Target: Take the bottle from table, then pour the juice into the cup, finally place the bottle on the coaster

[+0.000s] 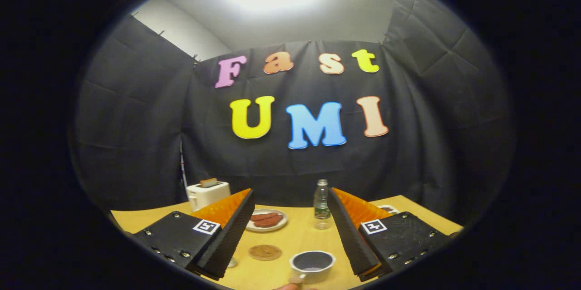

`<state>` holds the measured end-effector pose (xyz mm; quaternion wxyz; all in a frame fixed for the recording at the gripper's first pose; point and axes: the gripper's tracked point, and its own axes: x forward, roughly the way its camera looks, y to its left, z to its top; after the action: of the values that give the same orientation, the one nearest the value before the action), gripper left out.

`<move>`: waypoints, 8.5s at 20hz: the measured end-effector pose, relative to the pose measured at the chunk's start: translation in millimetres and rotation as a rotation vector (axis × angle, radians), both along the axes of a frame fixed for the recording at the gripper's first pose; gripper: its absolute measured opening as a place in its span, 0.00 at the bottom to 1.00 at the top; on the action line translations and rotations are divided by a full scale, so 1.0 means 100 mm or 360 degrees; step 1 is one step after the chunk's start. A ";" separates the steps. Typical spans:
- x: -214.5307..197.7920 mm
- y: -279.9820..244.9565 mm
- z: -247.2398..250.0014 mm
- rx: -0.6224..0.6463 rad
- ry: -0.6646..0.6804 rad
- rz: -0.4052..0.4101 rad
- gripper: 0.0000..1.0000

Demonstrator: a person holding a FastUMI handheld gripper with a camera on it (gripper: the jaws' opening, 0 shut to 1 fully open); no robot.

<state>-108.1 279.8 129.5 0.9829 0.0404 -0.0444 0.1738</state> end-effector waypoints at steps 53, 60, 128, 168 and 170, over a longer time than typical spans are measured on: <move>0.48 0.96 -1.13 0.1487 0.0420 0.0245 0.70; 0.54 0.86 -1.01 0.1768 0.0418 0.0250 0.70; 0.63 0.71 -0.59 0.2539 0.0386 0.0415 0.69; 0.64 0.68 -0.51 0.2773 0.0383 0.0448 0.70; 0.63 0.66 -0.50 0.2793 0.0379 0.0445 0.70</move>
<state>-44.9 345.5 79.5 0.5662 0.8003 -0.0536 0.1900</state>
